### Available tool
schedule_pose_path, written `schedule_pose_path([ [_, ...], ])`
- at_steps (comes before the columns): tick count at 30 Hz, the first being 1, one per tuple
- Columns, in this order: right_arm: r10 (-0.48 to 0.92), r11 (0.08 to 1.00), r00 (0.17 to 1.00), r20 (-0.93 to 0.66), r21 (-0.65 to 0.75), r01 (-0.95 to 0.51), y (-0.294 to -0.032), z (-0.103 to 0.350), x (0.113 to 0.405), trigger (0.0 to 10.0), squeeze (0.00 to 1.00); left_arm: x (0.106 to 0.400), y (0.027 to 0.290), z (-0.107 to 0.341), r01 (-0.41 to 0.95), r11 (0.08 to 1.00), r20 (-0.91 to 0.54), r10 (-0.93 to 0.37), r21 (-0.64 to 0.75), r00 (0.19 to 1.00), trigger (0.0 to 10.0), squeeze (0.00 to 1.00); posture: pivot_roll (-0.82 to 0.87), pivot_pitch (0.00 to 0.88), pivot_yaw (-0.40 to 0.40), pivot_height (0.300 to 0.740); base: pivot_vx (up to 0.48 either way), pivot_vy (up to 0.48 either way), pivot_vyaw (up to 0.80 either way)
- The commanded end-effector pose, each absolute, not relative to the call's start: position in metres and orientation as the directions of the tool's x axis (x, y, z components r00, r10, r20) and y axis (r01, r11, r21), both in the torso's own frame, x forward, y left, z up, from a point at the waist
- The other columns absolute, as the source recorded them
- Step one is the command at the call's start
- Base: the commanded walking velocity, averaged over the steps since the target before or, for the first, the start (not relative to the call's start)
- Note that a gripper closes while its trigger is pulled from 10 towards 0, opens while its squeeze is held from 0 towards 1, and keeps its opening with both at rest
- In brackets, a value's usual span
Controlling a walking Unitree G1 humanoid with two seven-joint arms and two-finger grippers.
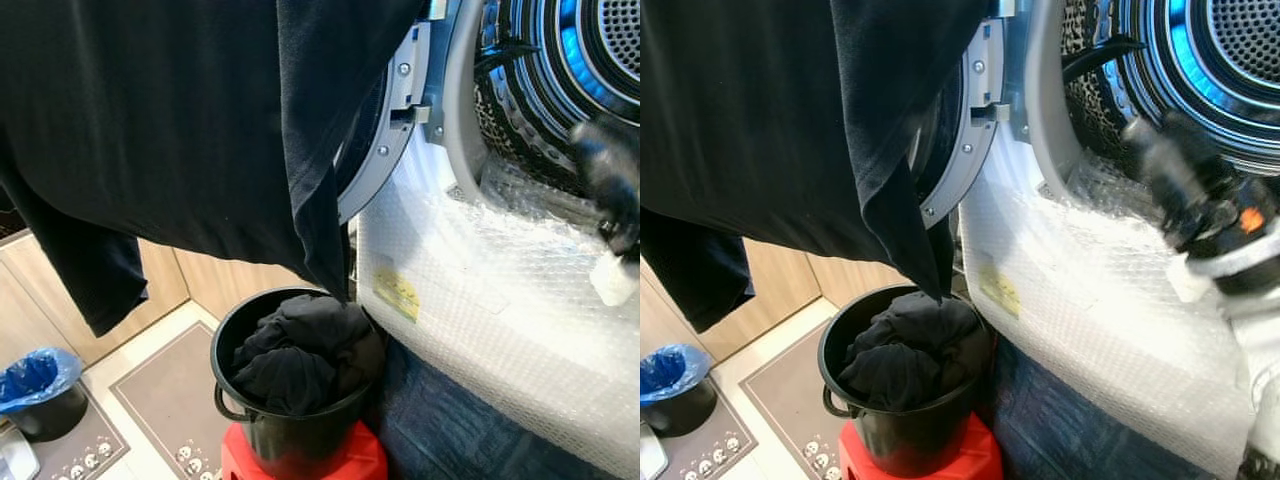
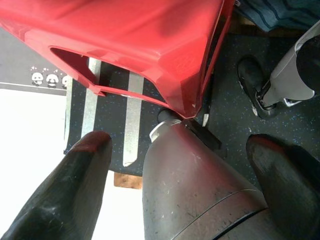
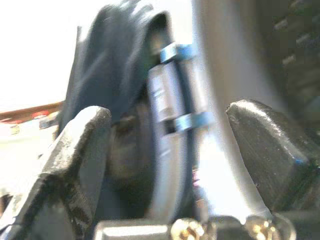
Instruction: Clothes washing
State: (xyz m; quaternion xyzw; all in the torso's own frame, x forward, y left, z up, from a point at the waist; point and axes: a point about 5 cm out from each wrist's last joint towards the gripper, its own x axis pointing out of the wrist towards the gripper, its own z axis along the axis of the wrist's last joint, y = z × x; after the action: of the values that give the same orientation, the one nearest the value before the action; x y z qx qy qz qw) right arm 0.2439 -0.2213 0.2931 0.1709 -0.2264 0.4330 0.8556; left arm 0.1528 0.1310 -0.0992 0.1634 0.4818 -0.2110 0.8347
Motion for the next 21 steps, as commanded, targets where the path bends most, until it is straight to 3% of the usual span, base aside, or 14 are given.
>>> schedule_pose_path([
  [1, 0.711, 0.508, 0.457, 0.534, 0.06, -0.86, -0.212, 0.296, 0.235, 10.0, 0.0, 0.133, 0.143, -0.107, 0.512, 0.857, -0.919, -0.145, 0.068, 0.366, 10.0, 0.0, -0.16, 0.0, 0.057, 0.74, 0.0, 0.0, 0.0],
  [9, 0.757, 0.457, 0.425, 0.496, 0.064, -0.887, -0.206, 0.288, 0.227, 10.0, 0.0, 0.134, 0.144, -0.107, 0.51, 0.857, -0.919, -0.14, 0.074, 0.368, 10.0, 0.0, -0.16, 0.0, 0.058, 0.74, 0.0, 0.0, 0.0],
  [13, 0.874, 0.392, 0.413, 0.255, 0.13, -0.911, -0.169, 0.241, 0.221, 10.0, 0.0, 0.136, 0.153, -0.106, 0.485, 0.871, -0.919, -0.121, 0.082, 0.374, 10.0, 0.0, -0.15, 0.0, 0.05, 0.74, 0.0, 0.0, 0.0],
  [21, 0.917, 0.367, 0.388, 0.092, 0.182, -0.912, -0.155, 0.203, 0.215, 10.0, 0.0, 0.136, 0.152, -0.106, 0.485, 0.871, -0.919, -0.123, 0.081, 0.375, 10.0, 0.0, -0.15, 0.0, 0.044, 0.74, 0.0, 0.0, 0.0],
])
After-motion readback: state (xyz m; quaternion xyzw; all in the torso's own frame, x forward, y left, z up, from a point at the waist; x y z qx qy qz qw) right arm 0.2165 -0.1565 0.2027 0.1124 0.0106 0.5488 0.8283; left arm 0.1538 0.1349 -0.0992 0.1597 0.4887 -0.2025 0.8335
